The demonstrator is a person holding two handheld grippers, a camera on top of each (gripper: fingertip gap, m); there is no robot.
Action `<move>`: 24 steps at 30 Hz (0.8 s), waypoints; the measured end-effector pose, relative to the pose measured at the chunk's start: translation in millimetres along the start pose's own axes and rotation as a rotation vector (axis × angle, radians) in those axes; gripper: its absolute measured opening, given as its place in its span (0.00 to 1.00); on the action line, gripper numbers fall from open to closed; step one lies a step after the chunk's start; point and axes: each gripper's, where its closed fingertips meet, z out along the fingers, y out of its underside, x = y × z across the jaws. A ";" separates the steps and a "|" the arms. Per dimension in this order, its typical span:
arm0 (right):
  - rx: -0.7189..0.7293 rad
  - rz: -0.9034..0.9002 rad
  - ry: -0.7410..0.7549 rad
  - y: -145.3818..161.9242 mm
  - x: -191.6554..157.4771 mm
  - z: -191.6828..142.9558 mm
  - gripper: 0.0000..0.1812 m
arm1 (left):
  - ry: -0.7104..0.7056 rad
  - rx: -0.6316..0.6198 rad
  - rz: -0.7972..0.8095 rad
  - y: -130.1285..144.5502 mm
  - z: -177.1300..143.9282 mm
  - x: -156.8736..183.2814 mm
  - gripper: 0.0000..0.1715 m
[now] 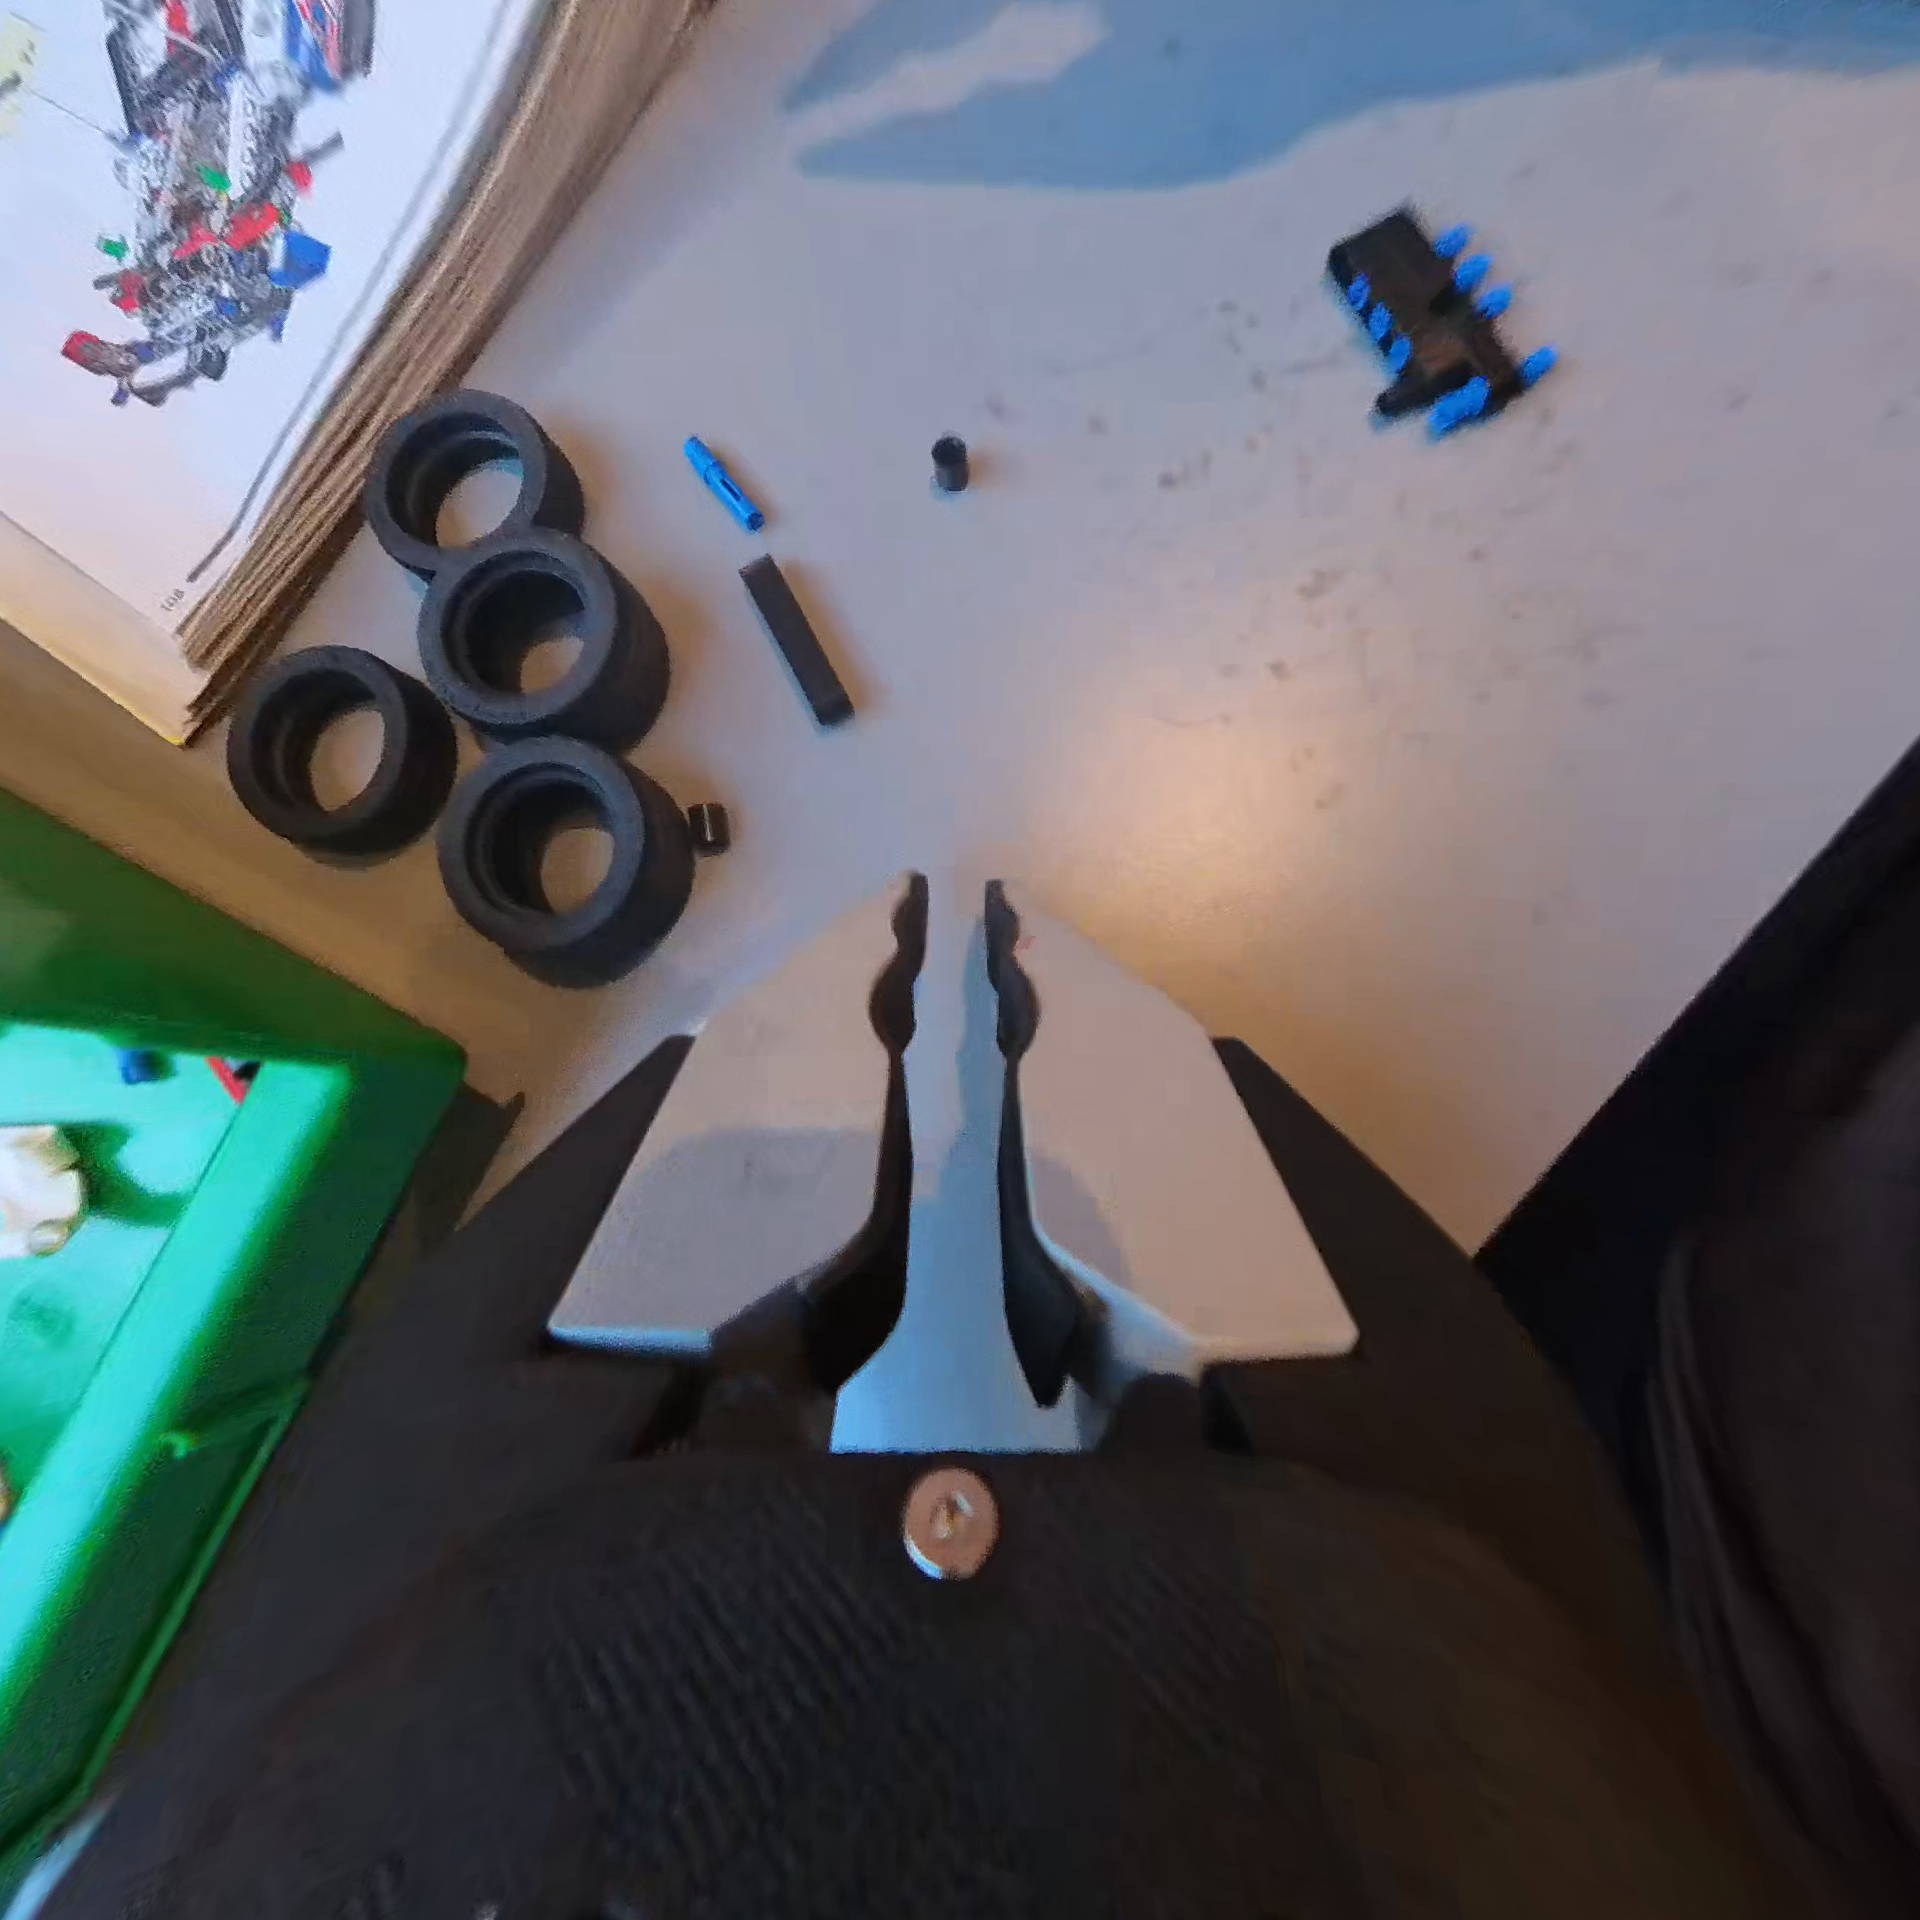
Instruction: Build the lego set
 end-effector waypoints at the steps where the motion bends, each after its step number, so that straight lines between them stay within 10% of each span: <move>1: -0.003 -0.005 -0.005 0.4 -2.0 0.1 0.09 | 0.016 0.038 -0.016 -8.0 -0.6 1.4 0.05; 5: -0.011 -0.045 -0.020 1.6 -10.4 2.6 0.13 | 0.015 0.076 0.062 -50.2 18.2 -0.8 0.07; 24: 0.007 -0.026 -0.008 11.1 -20.5 -27.9 0.12 | 0.128 -0.037 0.051 -70.5 69.5 3.5 0.03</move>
